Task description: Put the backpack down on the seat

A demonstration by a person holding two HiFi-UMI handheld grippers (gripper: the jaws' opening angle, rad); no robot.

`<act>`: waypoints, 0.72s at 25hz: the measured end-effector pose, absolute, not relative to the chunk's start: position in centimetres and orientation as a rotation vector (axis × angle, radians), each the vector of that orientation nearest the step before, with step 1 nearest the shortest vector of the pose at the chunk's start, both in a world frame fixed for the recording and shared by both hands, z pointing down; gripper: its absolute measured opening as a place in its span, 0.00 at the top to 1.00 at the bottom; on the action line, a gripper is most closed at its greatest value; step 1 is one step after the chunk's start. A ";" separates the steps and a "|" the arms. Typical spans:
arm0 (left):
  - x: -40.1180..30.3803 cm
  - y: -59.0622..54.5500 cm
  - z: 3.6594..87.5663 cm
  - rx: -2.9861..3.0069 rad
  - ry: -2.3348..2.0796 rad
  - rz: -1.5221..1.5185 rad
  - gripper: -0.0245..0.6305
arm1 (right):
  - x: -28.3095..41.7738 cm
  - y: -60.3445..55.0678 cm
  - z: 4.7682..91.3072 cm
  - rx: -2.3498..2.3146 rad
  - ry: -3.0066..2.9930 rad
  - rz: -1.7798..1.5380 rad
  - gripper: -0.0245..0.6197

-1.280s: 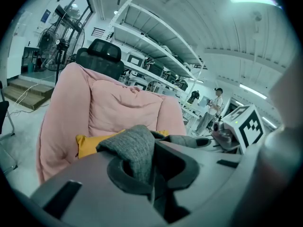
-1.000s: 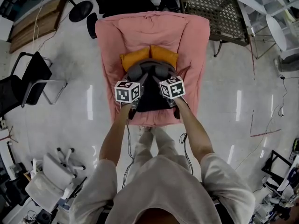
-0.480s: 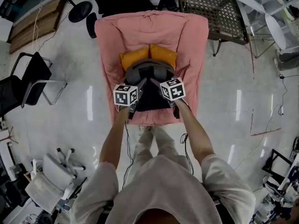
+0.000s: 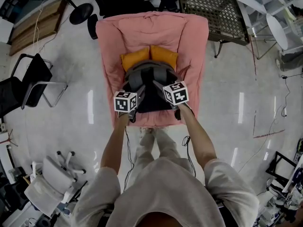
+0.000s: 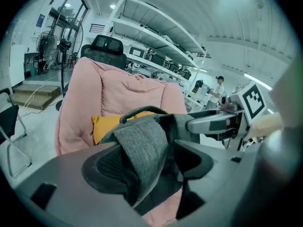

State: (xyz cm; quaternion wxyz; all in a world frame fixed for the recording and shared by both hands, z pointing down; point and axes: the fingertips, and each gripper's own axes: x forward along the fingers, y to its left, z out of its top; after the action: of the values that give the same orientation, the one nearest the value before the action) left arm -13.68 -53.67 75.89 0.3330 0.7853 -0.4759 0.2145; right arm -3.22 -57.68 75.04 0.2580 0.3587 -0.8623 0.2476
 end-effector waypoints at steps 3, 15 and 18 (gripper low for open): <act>-14.5 -52.6 76.1 2.044 -1.258 0.599 0.51 | -3.2 -57.1 74.2 0.973 -2.353 0.665 0.40; -16.0 -49.8 73.2 2.030 -1.360 0.522 0.51 | -1.7 -54.1 71.9 1.002 -2.372 0.615 0.47; -15.7 -49.1 71.5 2.075 -1.384 0.515 0.51 | -0.8 -53.2 70.8 1.033 -2.382 0.598 0.51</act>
State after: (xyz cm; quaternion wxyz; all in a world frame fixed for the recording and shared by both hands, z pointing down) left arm -15.65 -49.12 71.53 0.2929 0.7789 -0.5197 0.1934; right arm -0.83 -53.21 70.80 0.2361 0.3768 -0.8687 0.2180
